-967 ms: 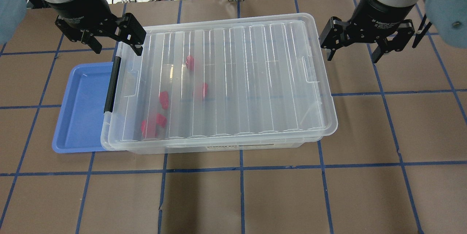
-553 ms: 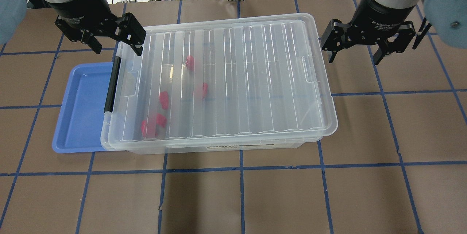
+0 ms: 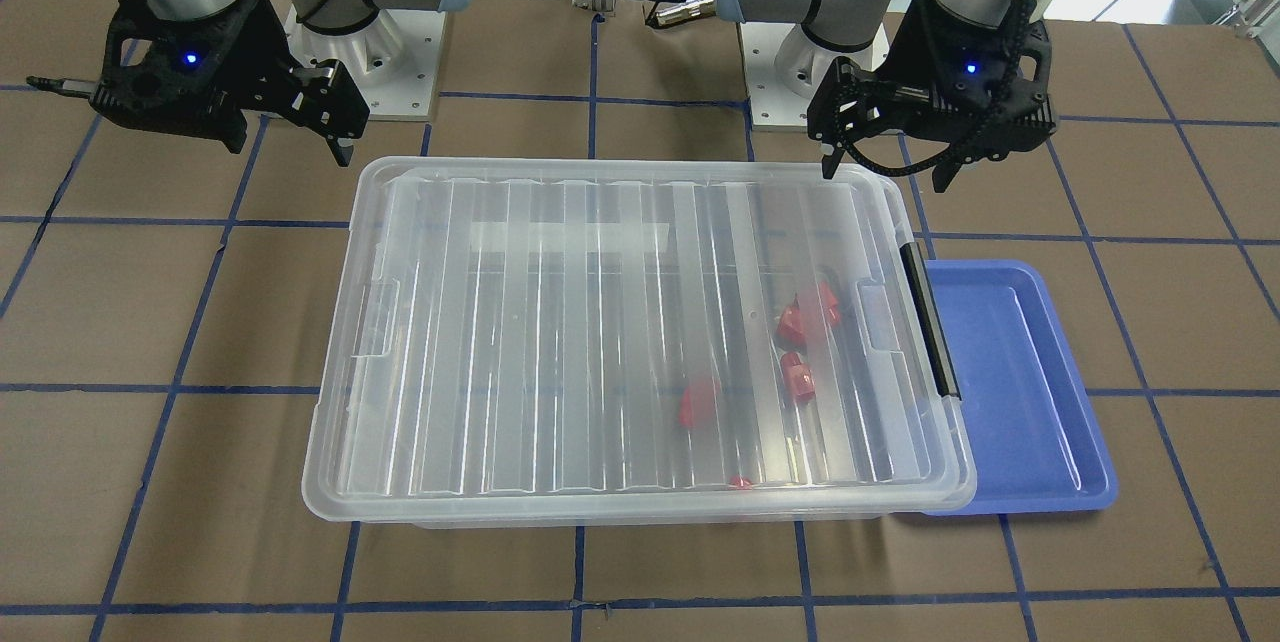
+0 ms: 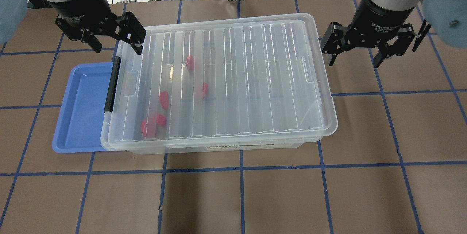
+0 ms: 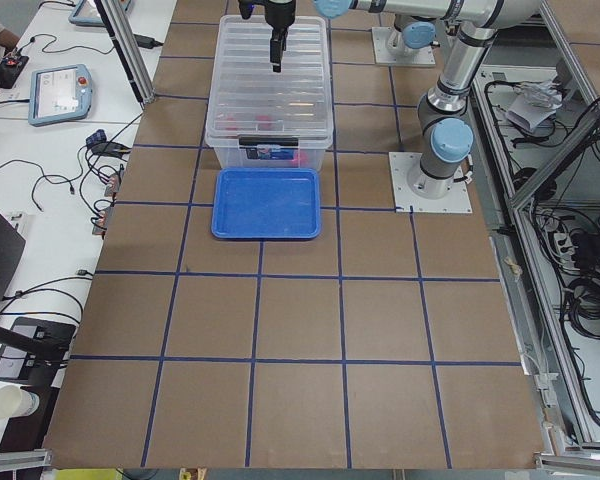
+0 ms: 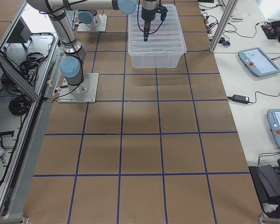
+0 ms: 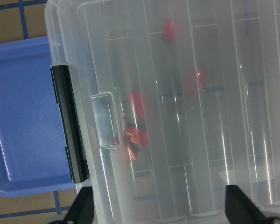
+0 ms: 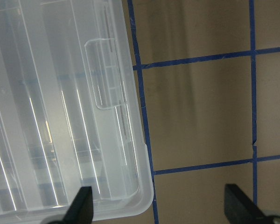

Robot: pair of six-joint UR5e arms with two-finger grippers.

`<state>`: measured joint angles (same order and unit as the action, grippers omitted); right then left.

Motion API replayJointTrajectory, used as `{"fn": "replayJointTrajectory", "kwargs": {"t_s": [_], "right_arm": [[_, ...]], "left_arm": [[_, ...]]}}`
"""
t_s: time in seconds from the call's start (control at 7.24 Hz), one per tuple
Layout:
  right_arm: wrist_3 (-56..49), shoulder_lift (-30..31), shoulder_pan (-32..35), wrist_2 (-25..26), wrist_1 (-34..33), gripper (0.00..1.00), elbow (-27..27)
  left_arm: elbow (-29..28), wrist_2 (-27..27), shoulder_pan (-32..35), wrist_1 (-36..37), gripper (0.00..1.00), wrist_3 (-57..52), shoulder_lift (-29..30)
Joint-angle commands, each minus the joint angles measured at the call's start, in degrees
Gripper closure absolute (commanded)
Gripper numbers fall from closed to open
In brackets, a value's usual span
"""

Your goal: Place red block in blue tray from box

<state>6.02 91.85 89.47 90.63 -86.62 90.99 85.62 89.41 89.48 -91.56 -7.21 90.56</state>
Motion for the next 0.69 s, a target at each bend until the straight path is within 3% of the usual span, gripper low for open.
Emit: {"fn": "replayJointTrajectory", "kwargs": {"t_s": [0.0, 0.55], "right_arm": [[0.39, -1.31, -0.09, -0.62, -1.62, 0.00, 1.37], [1.01, -7.81, -0.18, -0.11, -10.14, 0.00, 1.39]], "left_arm": [[0.25, -0.03, -0.01, 0.24, 0.00, 0.26, 0.14], [0.42, 0.24, 0.08, 0.24, 0.00, 0.35, -0.12]]}}
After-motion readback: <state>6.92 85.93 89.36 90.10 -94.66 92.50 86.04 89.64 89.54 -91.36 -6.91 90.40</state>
